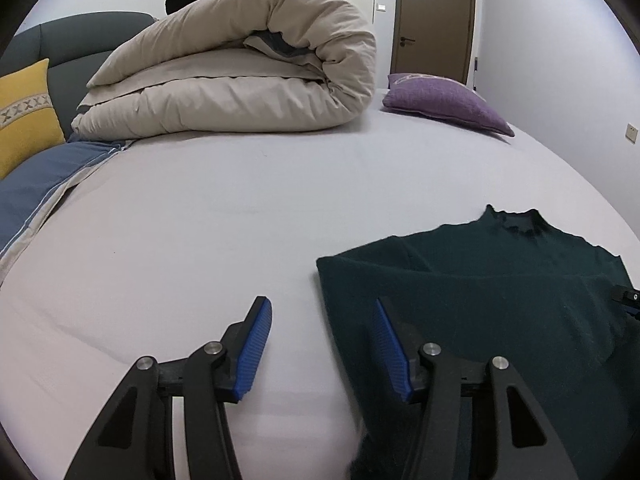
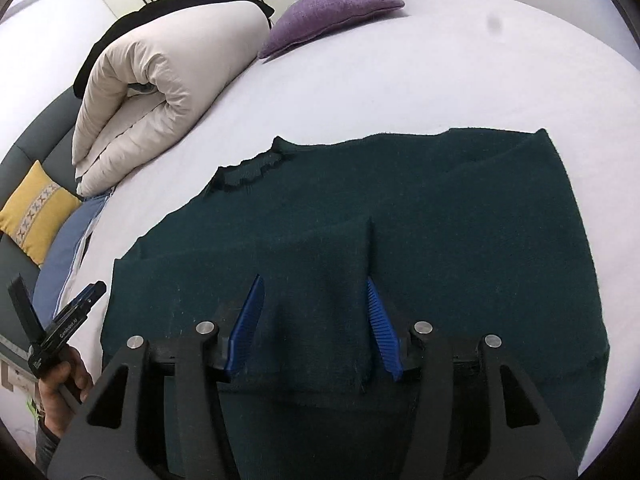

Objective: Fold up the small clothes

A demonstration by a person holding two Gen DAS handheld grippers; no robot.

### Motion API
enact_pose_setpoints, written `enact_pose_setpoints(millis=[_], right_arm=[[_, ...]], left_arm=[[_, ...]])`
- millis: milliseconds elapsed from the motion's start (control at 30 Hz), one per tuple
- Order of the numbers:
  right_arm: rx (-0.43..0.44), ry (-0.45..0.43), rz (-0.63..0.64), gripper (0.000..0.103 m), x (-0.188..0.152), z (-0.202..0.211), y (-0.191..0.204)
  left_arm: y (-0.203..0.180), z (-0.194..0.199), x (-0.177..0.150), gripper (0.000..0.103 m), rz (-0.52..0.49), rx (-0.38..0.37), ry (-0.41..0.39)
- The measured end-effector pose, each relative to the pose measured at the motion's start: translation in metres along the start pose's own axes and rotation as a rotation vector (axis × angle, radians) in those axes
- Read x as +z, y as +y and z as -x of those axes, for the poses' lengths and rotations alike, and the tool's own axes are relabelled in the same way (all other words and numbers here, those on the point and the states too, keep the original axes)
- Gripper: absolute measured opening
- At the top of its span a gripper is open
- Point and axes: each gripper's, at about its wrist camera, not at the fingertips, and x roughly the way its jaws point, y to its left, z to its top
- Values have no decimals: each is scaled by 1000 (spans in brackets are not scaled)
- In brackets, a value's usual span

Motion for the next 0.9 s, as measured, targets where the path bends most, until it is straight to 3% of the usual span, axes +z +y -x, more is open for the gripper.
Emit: enact_pose_setpoints(millis=[200,267,400,900], right_arm=[[-92,21,96,34,-2,-18,17],[-121,20,113,22,-4,-22,16],[-144,5,108,12,-3,-23,7],[-189,-40,109,12,-2,-21,8]], left_arm=[[-14,-17,3,56,-75,67,12],[-16,-29,0,57,-99,86,49],[-4,-39,-2,60,-52,62,76],[-3,-39,-6,61,-42,84,56]])
